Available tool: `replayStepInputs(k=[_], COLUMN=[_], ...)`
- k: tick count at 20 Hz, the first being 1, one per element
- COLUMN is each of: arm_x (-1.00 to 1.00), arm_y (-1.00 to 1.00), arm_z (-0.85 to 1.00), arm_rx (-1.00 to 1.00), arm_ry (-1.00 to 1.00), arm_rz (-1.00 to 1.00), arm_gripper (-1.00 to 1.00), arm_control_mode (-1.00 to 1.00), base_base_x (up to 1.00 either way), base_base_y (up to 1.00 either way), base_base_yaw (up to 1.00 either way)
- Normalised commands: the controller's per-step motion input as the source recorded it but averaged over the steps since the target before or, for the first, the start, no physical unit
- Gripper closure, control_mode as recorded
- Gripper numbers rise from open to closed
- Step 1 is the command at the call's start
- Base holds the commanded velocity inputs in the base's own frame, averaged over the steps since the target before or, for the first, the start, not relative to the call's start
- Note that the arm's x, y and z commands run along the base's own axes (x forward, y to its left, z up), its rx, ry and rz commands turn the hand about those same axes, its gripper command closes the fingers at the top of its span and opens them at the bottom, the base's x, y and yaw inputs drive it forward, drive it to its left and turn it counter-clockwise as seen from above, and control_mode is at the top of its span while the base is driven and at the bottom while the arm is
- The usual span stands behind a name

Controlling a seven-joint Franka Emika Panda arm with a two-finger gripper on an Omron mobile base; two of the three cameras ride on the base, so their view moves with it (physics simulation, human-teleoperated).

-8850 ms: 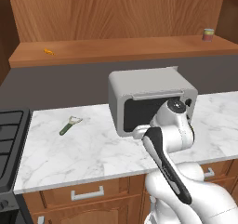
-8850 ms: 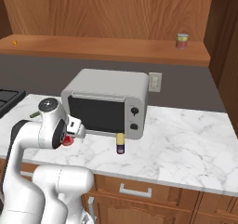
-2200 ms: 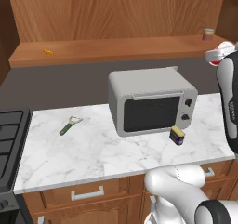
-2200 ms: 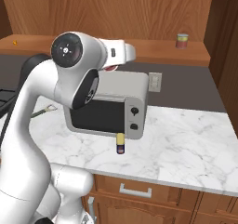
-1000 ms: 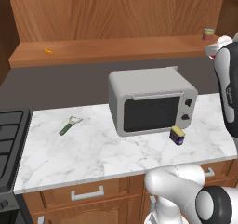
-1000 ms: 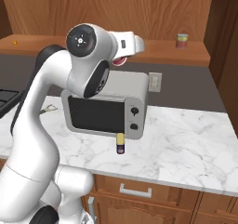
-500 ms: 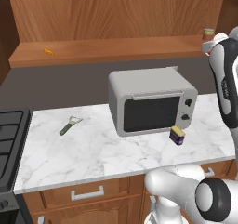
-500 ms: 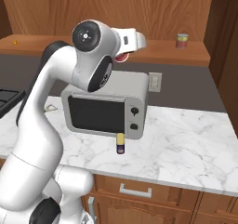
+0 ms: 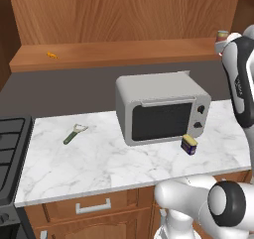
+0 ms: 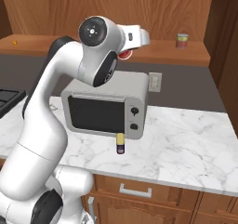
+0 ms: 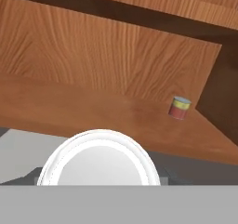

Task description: Pick the cans from the counter and place them in their designated side in the cabinet.

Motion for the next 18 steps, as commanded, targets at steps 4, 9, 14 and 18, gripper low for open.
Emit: replayStepInputs(k=[4,9,14,18], arm_x=[0.11,0.1,0.1,0.15], arm_y=[-0.08,-0.1,-0.1,-0.05], arm_z=[0.0,0.02,0.06,0.03], arm_rx=[0.0,0.0,0.0,0.0], arm_ry=[0.04,0.04,0.02,0.01], arm_rz=[0.0,0.0,0.0,0.0], arm_gripper=[1.0,1.0,1.0,1.0], arm_control_mode=[-1.0,-1.0,-1.0,-1.0], base_base_x=[0.0,0.0,0.0,0.0], base_base_y=[0.0,0.0,0.0,0.0], base_base_yaw=[0.0,0.0,0.0,0.0])
